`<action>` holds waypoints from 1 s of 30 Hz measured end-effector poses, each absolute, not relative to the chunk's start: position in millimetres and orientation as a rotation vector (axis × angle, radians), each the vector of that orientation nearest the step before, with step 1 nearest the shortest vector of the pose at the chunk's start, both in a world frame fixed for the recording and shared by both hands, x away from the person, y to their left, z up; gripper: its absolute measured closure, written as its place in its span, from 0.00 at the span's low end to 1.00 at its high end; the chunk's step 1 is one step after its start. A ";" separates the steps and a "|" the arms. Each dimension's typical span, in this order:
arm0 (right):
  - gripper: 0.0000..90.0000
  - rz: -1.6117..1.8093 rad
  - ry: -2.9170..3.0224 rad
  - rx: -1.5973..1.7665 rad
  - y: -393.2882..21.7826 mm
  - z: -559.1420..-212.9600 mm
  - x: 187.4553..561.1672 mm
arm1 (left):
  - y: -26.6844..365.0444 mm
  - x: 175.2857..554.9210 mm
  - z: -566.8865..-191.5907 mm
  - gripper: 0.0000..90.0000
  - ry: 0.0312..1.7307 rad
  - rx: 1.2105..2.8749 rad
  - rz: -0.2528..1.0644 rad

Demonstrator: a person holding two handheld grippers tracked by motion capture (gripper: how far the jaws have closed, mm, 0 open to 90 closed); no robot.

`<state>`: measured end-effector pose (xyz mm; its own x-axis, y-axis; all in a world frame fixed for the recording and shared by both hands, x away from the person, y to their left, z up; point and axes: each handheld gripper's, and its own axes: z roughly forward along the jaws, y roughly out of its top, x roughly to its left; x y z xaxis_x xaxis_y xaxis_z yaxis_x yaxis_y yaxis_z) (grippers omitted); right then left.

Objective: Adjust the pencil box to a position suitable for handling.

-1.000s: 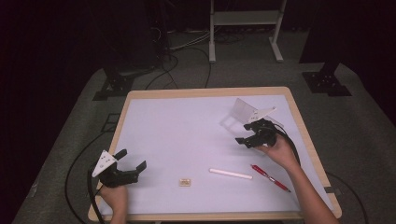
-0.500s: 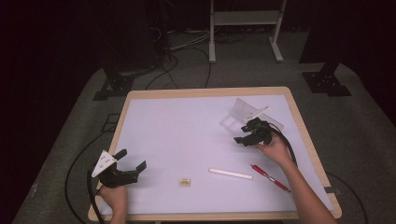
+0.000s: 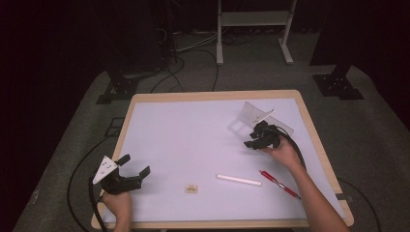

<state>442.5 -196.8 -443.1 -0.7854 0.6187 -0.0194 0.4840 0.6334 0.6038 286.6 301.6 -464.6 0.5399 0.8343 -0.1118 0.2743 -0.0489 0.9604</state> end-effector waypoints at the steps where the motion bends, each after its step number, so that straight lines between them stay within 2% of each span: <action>1: 0.56 0.874 2.631 0.902 -196.8 -443.1 442.5 | 301.6 286.6 -464.6 0.00 0.964 1.603 0.595; 2: 0.62 0.857 2.647 0.908 -196.6 -445.9 444.2 | 300.7 286.6 -464.6 0.00 0.963 1.611 0.596; 4: 0.63 0.832 2.642 0.903 -195.6 -446.8 444.0 | 299.4 286.8 -464.5 0.00 0.958 1.623 0.599; 7: 0.72 0.810 2.650 0.896 -195.5 -449.0 445.2 | 300.0 286.9 -464.5 0.00 0.960 1.617 0.597; 11: 0.78 0.781 2.655 0.895 -194.4 -450.7 445.1 | 300.9 286.6 -464.5 0.00 0.962 1.610 0.596; 13: 0.86 0.764 2.648 0.881 -194.6 -452.2 445.3 | 300.7 286.6 -464.5 0.00 0.961 1.611 0.596; 15: 0.88 0.766 2.653 0.872 -194.0 -452.7 444.5 | 300.8 286.8 -464.6 0.00 0.962 1.610 0.595; 21: 0.90 0.754 2.654 0.837 -191.4 -453.5 443.5 | 301.5 286.6 -464.6 0.00 0.961 1.605 0.594; 22: 0.94 0.748 2.660 0.811 -190.0 -453.2 442.8 | 301.5 286.6 -464.5 0.00 0.961 1.604 0.595; 30: 0.95 0.710 2.667 0.747 -190.2 -452.4 441.2 | 301.5 286.9 -464.5 0.00 0.962 1.606 0.594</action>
<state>441.2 -190.2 -452.4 -0.8264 0.5471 -0.1330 0.4086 0.7453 0.5269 286.9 301.5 -464.5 0.5416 0.8333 -0.1109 0.2749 -0.0509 0.9601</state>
